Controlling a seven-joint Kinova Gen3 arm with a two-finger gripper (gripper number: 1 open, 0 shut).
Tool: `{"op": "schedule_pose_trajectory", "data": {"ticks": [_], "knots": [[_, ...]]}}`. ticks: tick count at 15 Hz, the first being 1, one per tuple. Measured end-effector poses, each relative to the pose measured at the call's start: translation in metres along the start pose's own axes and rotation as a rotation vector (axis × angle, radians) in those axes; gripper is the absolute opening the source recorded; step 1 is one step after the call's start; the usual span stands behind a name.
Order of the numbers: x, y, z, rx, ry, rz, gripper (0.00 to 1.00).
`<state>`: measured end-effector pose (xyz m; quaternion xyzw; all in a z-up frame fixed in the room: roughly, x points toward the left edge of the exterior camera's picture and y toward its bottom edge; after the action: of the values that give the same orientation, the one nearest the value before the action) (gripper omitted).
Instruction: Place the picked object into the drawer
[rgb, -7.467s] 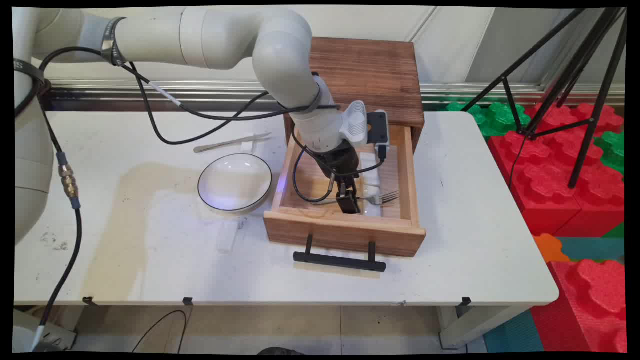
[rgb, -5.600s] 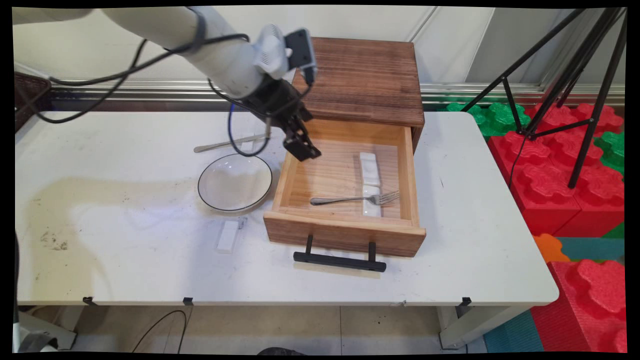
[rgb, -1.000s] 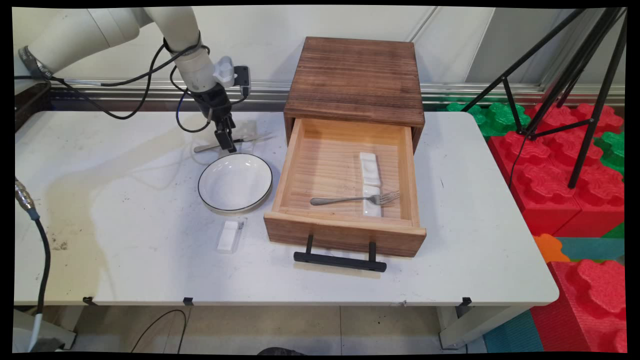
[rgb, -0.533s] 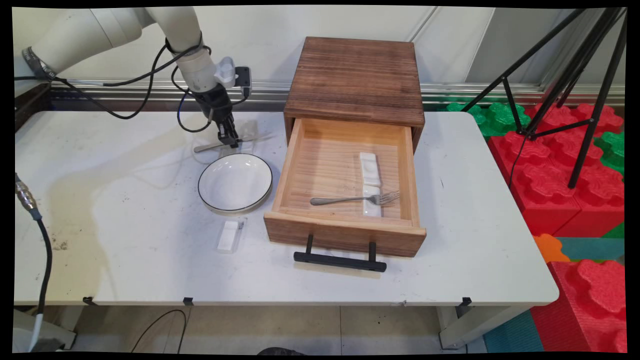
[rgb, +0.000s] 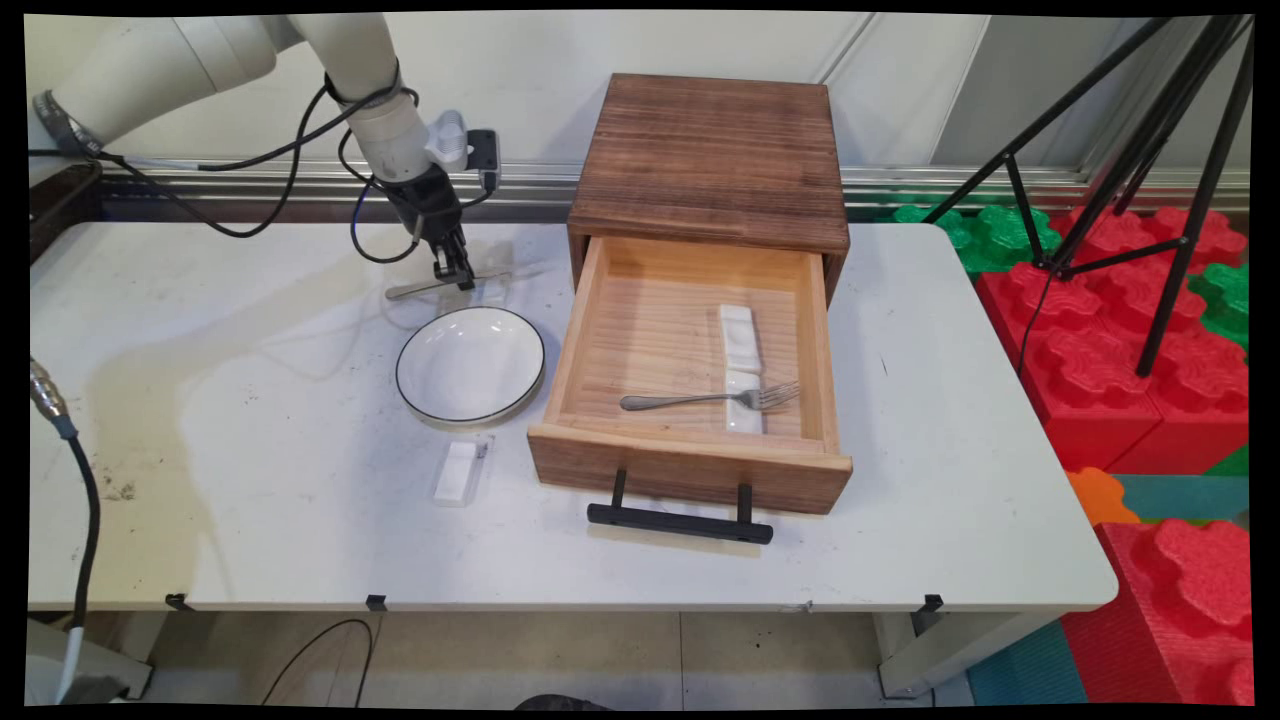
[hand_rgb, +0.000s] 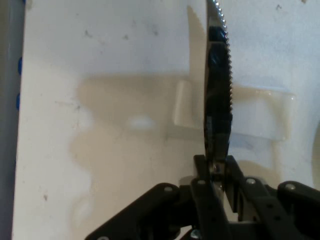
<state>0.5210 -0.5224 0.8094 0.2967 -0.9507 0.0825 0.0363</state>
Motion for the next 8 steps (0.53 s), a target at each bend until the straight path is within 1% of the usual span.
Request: {"op": "schedule_pose_trajectory", "data": {"ticks": [3, 8], "knots": [[-0.004, 0.005, -0.01, 0.018, 0.001, -0.026, 0.0], [-0.01, 0.015, -0.031, 0.072, 0.007, -0.074, 0.0]]}}
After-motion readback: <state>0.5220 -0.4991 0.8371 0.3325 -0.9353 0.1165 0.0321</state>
